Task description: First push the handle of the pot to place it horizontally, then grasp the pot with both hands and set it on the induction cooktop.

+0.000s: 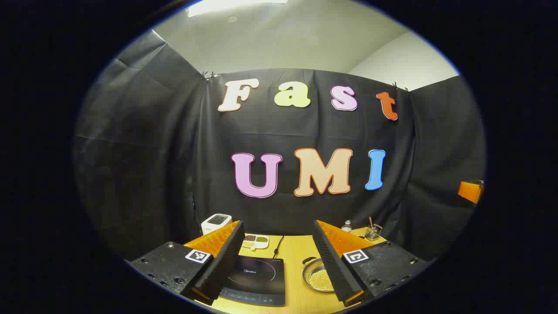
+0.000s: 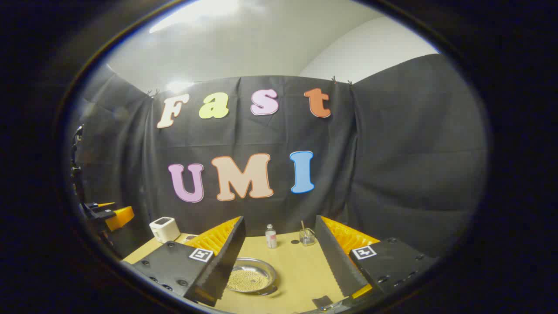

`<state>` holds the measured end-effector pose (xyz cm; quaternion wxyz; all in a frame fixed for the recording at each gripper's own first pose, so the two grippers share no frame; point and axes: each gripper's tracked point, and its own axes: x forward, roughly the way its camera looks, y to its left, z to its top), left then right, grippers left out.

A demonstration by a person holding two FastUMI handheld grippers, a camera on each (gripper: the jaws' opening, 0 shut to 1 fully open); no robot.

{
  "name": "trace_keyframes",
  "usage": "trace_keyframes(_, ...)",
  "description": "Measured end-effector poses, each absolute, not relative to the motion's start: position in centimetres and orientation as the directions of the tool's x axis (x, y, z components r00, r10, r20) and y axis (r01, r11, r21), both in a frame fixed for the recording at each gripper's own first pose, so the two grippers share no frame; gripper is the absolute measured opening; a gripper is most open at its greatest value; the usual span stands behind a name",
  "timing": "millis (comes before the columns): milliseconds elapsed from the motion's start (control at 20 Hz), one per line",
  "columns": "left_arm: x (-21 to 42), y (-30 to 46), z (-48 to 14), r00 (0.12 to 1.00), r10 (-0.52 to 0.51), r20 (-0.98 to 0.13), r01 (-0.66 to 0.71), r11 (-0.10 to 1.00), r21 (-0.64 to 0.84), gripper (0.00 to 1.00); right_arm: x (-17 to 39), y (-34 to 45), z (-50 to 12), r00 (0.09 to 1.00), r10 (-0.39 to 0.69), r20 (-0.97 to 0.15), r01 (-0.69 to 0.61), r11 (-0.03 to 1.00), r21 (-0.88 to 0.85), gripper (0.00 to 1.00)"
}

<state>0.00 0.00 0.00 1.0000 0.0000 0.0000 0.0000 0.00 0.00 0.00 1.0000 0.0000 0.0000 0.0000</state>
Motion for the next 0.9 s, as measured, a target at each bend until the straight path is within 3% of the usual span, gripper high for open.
trace_keyframes(250, 0.1, 0.9, -1.1, 1.000, -0.008, -0.021, 0.008, 1.000, -0.002, 0.91, -0.2, 1.1, -0.5, 1.000, -0.004, -0.008, 0.003, 1.000, -0.010, 0.93)
trace_keyframes(300, 0.3, 1.4, -1.3, 1.000, -0.003, -0.026, 0.003, 1.000, 0.007, 0.95, 0.0, 1.3, -0.7, 1.000, -0.003, -0.014, 0.002, 1.000, -0.017, 0.93)
trace_keyframes(400, 0.5, 2.2, -1.7, 0.999, 0.008, -0.033, -0.008, 1.000, 0.013, 0.91, 0.2, 1.7, -1.0, 1.000, 0.000, -0.018, 0.000, 1.000, -0.029, 0.93)
trace_keyframes(550, 0.9, 2.7, -2.2, 0.999, 0.013, -0.048, -0.013, 1.000, 0.005, 0.95, 0.8, 2.3, -1.4, 1.000, -0.001, -0.025, 0.000, 1.000, -0.026, 0.93)
trace_keyframes(600, 1.0, 3.0, -2.3, 0.999, 0.015, -0.049, -0.015, 1.000, 0.006, 0.91, 1.1, 2.5, -1.8, 1.000, 0.000, -0.032, 0.000, 1.000, -0.022, 0.93)
trace_keyframes(650, 1.2, 3.3, -2.3, 0.999, 0.020, -0.047, -0.020, 1.000, 0.008, 0.95, 1.6, 2.7, -2.2, 0.999, 0.001, -0.041, -0.002, 1.000, -0.017, 0.93)
trace_keyframes(900, 2.2, 4.1, -3.4, 0.997, 0.034, -0.071, -0.034, 0.999, 0.002, 0.91, 3.6, 4.0, -4.2, 0.996, 0.029, -0.087, -0.030, 1.000, -0.006, 0.93)
